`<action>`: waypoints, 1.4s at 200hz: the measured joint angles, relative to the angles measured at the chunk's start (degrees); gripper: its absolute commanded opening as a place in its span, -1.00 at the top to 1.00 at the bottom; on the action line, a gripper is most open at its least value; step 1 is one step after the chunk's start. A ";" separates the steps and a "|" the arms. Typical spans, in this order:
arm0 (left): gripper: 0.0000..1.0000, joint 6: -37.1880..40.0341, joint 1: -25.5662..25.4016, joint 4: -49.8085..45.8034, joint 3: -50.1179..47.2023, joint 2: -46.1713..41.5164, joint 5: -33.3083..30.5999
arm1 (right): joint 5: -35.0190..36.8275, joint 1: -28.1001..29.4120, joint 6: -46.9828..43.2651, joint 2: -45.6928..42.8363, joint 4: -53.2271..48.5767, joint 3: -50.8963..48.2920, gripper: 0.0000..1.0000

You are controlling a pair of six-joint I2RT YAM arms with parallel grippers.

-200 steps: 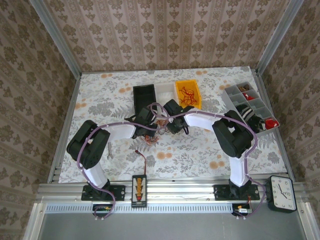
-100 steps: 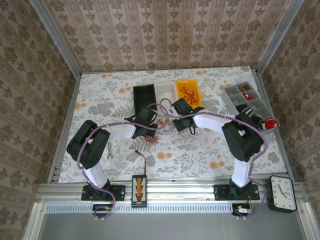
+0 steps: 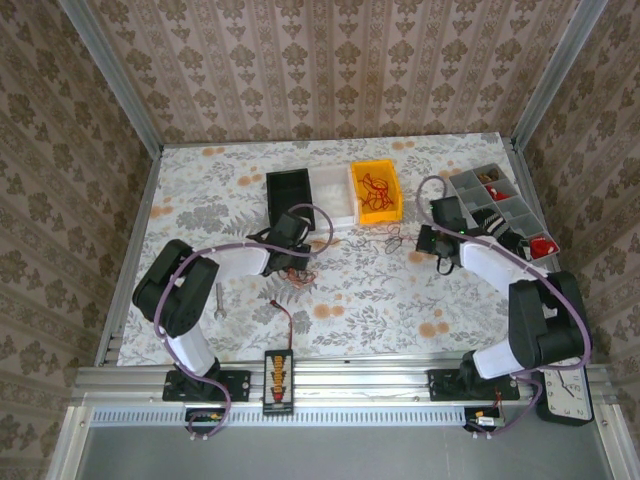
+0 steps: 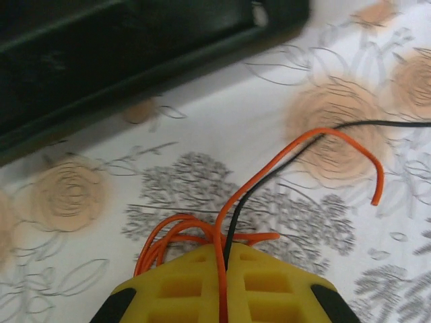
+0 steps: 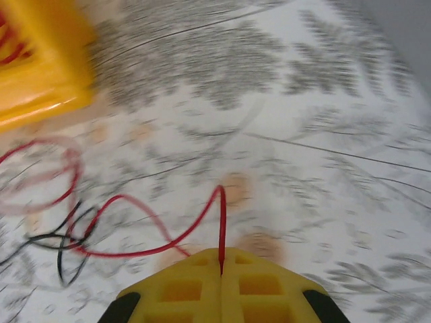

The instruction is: Untangle the cables

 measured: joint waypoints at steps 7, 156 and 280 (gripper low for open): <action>1.00 -0.68 0.55 0.00 -0.04 0.00 -0.57 | 0.00 -1.55 1.22 -0.48 -0.02 -0.35 0.99; 1.00 -10.84 10.99 0.09 -5.57 -8.33 -7.21 | -1.09 -8.68 8.07 -4.68 -1.97 -1.22 0.88; 1.00 0.57 3.19 6.64 -3.10 -4.85 10.64 | -9.51 3.32 3.13 -2.25 -1.03 26.49 0.82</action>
